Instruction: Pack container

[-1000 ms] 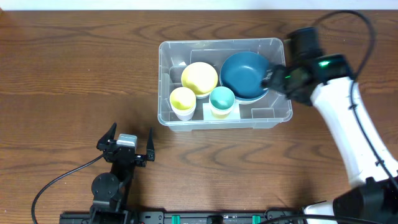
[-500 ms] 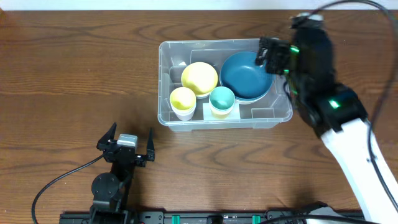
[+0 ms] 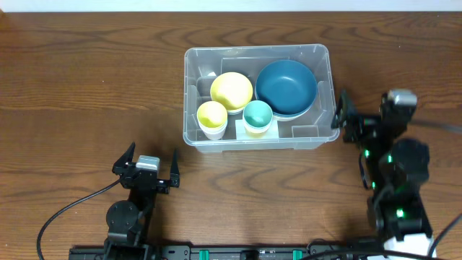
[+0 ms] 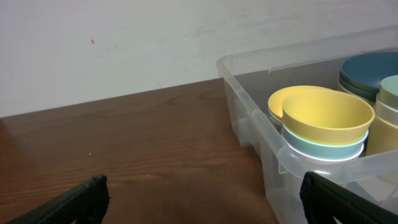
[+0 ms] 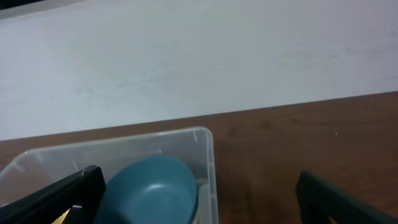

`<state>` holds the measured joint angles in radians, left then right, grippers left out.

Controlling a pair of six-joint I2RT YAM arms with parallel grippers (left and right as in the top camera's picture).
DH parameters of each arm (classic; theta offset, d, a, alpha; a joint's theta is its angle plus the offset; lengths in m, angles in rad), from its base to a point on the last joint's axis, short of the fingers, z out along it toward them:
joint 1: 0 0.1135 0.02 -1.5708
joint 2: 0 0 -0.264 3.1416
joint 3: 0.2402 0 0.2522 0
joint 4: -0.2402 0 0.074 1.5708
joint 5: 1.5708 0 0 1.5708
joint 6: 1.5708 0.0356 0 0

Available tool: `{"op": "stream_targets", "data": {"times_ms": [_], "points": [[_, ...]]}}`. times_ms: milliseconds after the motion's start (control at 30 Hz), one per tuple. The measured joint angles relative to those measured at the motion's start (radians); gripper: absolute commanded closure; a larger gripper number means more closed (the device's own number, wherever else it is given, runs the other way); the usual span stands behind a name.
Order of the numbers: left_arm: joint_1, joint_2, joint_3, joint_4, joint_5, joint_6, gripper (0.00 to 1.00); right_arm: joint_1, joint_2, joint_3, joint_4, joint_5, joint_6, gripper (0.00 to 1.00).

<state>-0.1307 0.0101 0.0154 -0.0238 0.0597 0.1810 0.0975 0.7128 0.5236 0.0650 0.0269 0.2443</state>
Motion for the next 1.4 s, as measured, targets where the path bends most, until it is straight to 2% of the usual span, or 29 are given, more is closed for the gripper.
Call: {"op": "stream_targets", "data": {"times_ms": [333, 600, 900, 1133, 1400], "points": [[0.0, 0.0, 0.0, 0.0, 0.0, 0.0, 0.02, -0.031, -0.354, -0.285, 0.008, -0.053, -0.011, 0.01], [0.0, 0.0, 0.0, 0.0, 0.0, 0.0, 0.02, -0.031, -0.513, -0.437, 0.007, -0.058, -0.014, 0.01], [0.0, 0.0, 0.0, 0.0, 0.0, 0.0, 0.02, -0.031, -0.618, -0.493, -0.034, -0.058, -0.021, 0.01], [0.0, 0.0, 0.0, 0.0, 0.0, 0.0, 0.02, -0.031, -0.671, -0.512, -0.13, -0.059, -0.024, 0.01], [0.0, 0.0, 0.0, 0.0, 0.0, 0.0, 0.02, -0.031, -0.694, -0.515, -0.135, -0.059, -0.099, 0.01]]}}
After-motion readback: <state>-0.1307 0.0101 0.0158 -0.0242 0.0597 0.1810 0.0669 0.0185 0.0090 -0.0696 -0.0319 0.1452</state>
